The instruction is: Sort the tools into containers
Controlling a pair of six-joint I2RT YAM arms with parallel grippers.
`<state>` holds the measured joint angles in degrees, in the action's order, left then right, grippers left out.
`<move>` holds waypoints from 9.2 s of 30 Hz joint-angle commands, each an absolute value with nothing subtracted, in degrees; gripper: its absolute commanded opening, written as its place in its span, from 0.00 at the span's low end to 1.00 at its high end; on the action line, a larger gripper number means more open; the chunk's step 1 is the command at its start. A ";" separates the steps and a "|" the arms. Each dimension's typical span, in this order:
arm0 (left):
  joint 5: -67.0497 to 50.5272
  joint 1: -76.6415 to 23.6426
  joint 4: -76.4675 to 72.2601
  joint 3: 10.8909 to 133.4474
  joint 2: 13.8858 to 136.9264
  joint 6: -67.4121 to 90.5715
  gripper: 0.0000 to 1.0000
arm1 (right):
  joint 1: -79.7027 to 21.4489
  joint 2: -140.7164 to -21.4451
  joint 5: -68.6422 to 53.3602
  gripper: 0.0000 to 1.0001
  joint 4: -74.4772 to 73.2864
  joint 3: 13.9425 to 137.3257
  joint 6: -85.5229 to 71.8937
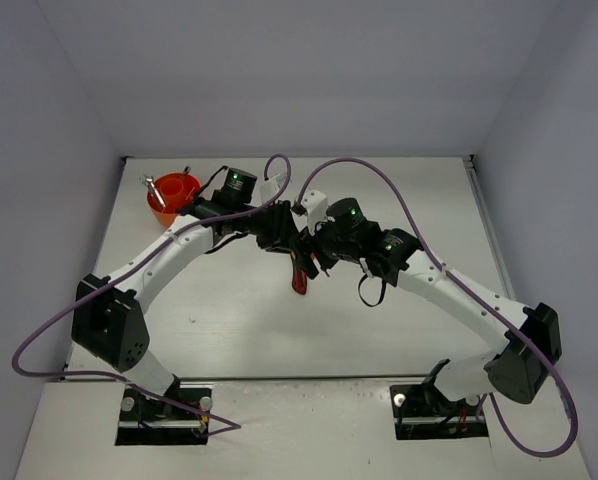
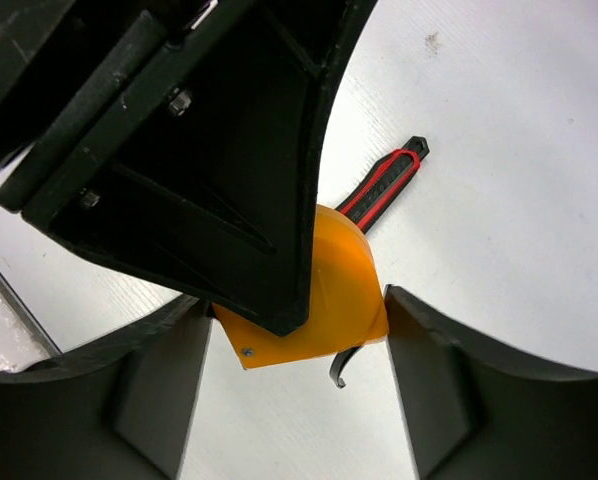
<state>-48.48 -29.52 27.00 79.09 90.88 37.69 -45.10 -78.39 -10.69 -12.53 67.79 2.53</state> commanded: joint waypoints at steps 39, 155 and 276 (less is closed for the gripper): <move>0.00 -0.26 28.18 114.53 112.91 18.94 0.00 | -44.96 -68.89 7.65 1.00 -8.53 59.77 -6.51; -37.65 -17.15 14.04 80.59 77.65 40.69 0.67 | -44.56 -87.06 -5.13 0.03 -1.91 78.13 4.13; 0.70 2.99 12.35 105.68 104.62 4.23 0.00 | -36.68 -58.55 6.24 1.00 -2.07 59.16 -6.98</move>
